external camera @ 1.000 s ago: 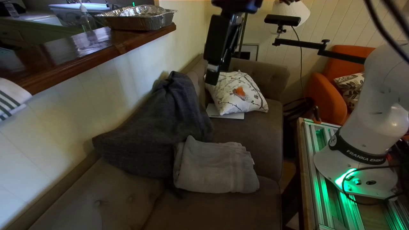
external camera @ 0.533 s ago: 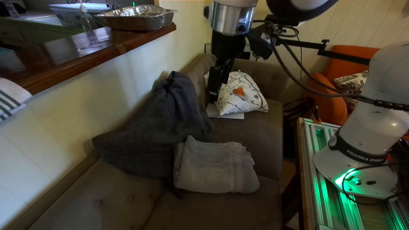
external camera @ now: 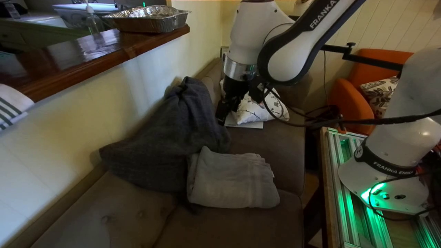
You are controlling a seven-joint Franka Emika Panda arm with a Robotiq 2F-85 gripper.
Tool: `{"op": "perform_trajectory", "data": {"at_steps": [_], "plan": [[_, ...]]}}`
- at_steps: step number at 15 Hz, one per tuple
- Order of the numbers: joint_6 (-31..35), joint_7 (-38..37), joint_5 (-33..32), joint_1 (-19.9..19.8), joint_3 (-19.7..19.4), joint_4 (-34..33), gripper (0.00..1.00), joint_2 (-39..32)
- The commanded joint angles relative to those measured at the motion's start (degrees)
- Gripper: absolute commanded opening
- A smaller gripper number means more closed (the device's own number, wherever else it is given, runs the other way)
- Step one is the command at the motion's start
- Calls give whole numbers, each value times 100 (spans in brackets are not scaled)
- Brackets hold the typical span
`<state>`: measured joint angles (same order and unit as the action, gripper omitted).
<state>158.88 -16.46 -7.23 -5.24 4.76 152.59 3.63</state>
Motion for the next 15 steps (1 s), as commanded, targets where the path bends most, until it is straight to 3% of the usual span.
{"op": "perform_trajectory", "data": {"at_steps": [1, 8, 13, 15], "plan": [[65, 9, 5, 143, -180, -21, 100, -112], [184, -64, -67, 127, -229, -121, 100, -286], [1700, 22, -1597, -230, -830, -600, 100, -1614], [2245, 513, -1526, -303, -887, -864, 100, -2246]]}}
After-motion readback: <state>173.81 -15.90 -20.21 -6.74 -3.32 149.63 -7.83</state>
